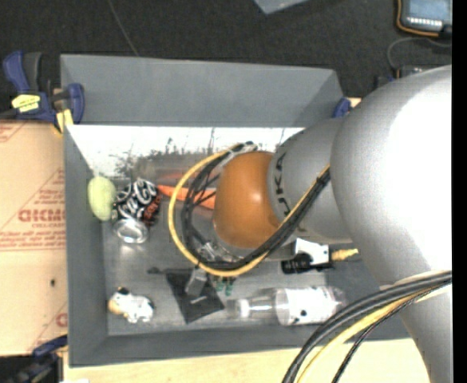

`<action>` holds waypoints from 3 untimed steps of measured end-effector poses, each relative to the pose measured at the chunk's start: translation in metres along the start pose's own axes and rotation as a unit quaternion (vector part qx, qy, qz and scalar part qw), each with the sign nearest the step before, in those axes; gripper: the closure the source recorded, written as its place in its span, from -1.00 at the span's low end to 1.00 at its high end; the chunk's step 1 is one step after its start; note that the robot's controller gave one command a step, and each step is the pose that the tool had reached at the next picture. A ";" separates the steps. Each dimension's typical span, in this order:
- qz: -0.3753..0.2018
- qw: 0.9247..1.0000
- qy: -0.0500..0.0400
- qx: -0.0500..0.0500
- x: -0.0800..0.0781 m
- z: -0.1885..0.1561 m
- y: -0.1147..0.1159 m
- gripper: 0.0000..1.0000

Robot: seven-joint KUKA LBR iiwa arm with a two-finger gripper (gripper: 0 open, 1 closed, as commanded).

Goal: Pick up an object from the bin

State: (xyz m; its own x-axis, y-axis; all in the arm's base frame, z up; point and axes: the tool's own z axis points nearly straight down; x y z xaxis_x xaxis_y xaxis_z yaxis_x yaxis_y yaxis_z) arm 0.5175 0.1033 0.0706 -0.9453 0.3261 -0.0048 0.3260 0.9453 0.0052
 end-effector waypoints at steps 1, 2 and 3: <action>0.000 1.000 0.000 0.000 0.000 0.000 0.000 1.00; 0.000 1.000 0.002 0.001 0.001 -0.006 -0.001 1.00; 0.000 1.000 0.005 0.002 0.002 -0.028 -0.002 1.00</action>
Offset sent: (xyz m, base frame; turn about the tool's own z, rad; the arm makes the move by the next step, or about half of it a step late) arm 0.0000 -0.0002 0.0775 0.0000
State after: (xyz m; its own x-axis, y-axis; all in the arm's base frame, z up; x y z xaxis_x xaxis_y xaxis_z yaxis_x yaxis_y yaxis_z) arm 0.5146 0.1023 0.0985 -0.9452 0.3264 0.0046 0.3264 0.9452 0.0003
